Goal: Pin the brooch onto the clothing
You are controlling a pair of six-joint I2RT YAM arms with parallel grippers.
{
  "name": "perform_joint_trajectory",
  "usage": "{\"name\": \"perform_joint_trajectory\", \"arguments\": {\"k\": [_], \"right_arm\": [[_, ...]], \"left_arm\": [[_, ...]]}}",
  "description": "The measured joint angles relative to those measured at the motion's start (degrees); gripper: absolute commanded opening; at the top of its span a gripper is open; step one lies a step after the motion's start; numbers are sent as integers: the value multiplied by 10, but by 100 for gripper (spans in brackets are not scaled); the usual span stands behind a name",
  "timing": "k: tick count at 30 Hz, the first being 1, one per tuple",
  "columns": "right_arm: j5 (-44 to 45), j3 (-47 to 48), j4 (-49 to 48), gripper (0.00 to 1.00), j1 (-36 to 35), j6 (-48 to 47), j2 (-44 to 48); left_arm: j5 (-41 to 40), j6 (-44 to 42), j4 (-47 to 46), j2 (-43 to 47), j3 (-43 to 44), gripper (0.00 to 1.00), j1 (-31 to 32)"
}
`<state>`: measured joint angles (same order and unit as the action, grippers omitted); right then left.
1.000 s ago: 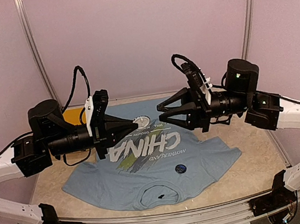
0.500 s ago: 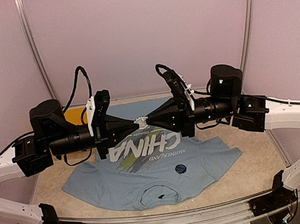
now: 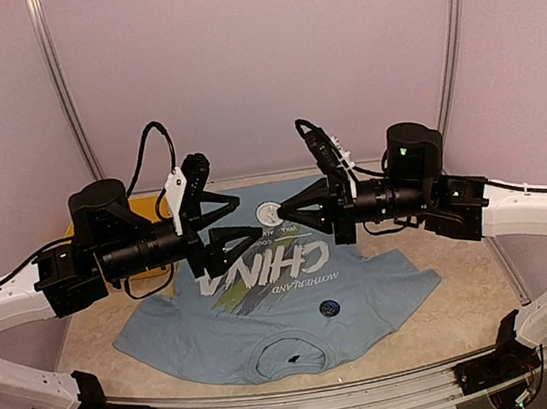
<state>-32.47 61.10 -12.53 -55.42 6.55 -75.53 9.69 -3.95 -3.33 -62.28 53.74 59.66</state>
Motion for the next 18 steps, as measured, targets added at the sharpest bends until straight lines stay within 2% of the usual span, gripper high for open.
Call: {"name": "perform_joint_trajectory", "arguments": {"k": [2,5,9,11,16,18], "right_arm": [[38,-31,1,0,36,22,5],[116,-102,8,0,90,49,2],[171,-181,20,0,108,69,-34],[180,-199,19,0,109,71,-58],[177,-215,-2,0,126,73,-110],[174,-215,-12,0,134,73,-120]], "left_arm": [[-43,26,2,-11,-1,68,-28],[-103,56,3,-36,-12,56,-71],[-133,53,-5,-116,-52,39,-46],[-130,41,-5,-175,-71,41,-24],[-101,9,-10,-308,-64,60,-9],[-97,-7,-13,-349,-45,65,-7]]}}
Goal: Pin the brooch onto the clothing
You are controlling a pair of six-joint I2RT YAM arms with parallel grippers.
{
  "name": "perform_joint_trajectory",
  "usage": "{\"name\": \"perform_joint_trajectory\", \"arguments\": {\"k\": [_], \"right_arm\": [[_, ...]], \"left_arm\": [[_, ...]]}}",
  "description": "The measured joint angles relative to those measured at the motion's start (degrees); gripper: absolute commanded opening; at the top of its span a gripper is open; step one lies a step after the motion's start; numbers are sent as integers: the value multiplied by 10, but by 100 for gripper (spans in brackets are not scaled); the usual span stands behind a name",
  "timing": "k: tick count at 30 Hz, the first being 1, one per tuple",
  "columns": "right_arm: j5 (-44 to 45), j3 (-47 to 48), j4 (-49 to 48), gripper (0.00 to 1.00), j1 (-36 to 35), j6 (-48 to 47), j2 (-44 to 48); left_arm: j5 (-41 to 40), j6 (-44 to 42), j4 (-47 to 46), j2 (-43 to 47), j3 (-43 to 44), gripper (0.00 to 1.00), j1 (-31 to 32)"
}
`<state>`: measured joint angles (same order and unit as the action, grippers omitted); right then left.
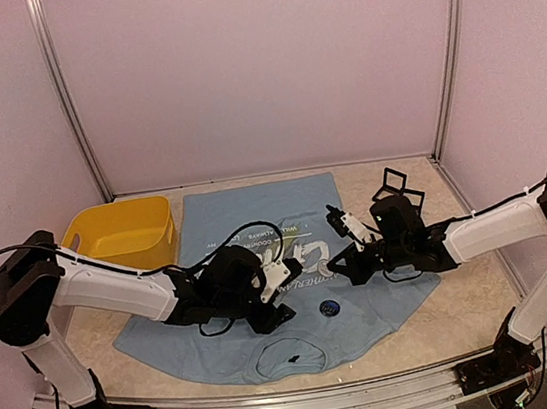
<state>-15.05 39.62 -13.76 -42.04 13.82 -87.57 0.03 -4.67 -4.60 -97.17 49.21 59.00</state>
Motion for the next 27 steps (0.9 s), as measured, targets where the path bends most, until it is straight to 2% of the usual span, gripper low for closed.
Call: {"name": "perform_joint_trajectory", "arguments": {"k": [2,5,12,17,20,22,27], "right_arm": [[-6,0,-12,0,7,0,-9],[-14,-1,-22,0,12,0,-12],[-39,-2,-43,0,20,-5,-12],[-76,-6,-51,0,21,-22,-15],[-91,-6,-50,0,23,-31,-18],[-99,-6,-51,0,25,-37,-18],[-141,-7,-62,0,26,-52,-22]], "left_arm": [[6,-15,-3,-37,26,68,6],[18,-37,-4,-85,65,67,15],[35,-70,0,-141,108,52,29],[45,-83,11,-154,116,33,29],[49,-87,11,-158,121,17,29],[52,-87,11,-158,121,2,29],[63,-85,7,-158,118,0,29]]}}
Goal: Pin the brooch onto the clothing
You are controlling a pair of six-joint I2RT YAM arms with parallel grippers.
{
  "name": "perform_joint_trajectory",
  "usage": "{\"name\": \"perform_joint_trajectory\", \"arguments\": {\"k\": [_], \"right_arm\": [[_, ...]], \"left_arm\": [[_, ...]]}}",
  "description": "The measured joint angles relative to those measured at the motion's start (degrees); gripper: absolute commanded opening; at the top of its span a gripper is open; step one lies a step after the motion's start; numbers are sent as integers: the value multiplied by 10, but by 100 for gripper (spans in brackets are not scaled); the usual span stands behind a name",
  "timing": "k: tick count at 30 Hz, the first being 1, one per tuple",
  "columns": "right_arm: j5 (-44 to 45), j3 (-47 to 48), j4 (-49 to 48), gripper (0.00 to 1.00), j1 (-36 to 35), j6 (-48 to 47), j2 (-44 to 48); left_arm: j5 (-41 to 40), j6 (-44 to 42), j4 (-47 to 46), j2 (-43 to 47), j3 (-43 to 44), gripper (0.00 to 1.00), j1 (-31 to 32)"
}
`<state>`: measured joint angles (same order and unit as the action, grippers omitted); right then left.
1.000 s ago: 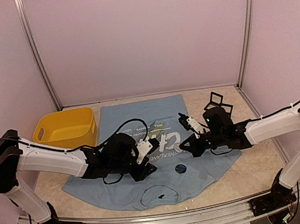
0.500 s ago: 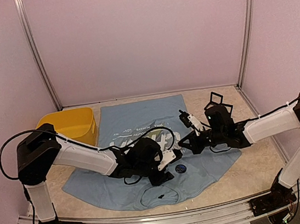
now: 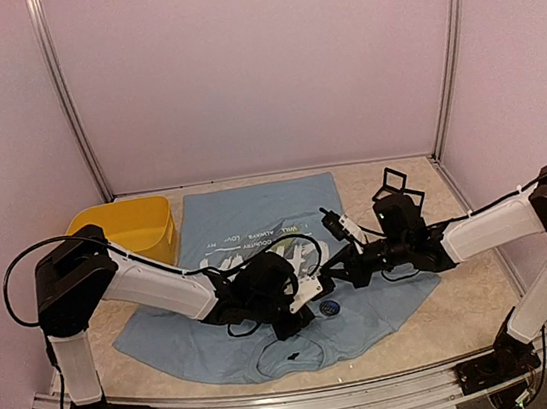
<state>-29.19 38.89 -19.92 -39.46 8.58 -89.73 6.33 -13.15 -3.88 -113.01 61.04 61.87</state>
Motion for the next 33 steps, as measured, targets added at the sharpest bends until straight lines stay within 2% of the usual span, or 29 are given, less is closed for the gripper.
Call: {"name": "perform_joint_trajectory", "arguments": {"k": [5,10,16,24,33], "right_arm": [[-12,-3,-23,0,0,-28,-35],[-21,-51,-112,0,-5,-71,-56],[-7,-62,-182,0,-36,-149,-81],[39,-106,-266,0,-68,-248,-106],[79,-127,-304,0,-96,-308,-116]], "left_arm": [[23,19,-53,17,-44,0,-4],[47,51,-108,45,-91,0,-10],[70,72,-149,59,-106,0,-17],[85,84,-165,63,-113,0,-21],[98,88,-167,66,-116,0,-32]]}}
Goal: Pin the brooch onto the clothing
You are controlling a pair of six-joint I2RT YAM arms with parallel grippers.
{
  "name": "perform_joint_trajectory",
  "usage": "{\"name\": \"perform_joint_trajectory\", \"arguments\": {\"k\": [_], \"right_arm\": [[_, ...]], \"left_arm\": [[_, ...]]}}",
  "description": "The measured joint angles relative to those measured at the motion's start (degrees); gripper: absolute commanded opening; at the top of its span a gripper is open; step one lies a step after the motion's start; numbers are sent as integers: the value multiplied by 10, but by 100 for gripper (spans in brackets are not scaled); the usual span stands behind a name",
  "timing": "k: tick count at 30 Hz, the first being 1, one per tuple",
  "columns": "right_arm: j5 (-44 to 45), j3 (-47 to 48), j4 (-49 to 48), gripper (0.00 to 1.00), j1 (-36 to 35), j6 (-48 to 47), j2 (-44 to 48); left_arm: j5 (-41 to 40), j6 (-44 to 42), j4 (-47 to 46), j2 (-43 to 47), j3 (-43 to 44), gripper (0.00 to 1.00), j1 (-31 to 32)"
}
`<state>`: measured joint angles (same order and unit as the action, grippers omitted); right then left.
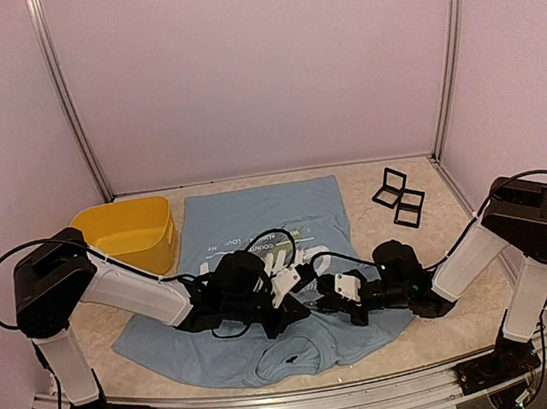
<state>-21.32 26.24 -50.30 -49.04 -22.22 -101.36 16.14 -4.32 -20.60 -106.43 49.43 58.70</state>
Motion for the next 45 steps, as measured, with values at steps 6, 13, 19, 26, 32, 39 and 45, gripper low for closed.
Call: {"name": "perform_joint_trajectory", "arguments": {"k": [6,13,19,26,32,39,45], "right_arm": [[10,-13,-14,0,-7,-11,0],[12,-13,-15,0,-7,-10,0],[15,-13,-17,0,-7,-13,0],[24,-15,-19,0,-8,-22,-2],[28,-18,-21,0,-14,-22,-3],[32,-18,-24,0,-29,-22,-3],[24,-29,-33,0,-30,-21,-3]], "left_arm": [[-6,1,1,0,0,36,-3],[-35,-28,6,14,-33,45,-3],[-38,-40,6,14,-37,42,-2],[-40,-42,0,-14,-32,3,0],[-24,-32,-23,-17,-32,0,0],[-5,-20,-46,-9,-38,0,0],[-1,-16,-48,-7,-39,0,0]]}}
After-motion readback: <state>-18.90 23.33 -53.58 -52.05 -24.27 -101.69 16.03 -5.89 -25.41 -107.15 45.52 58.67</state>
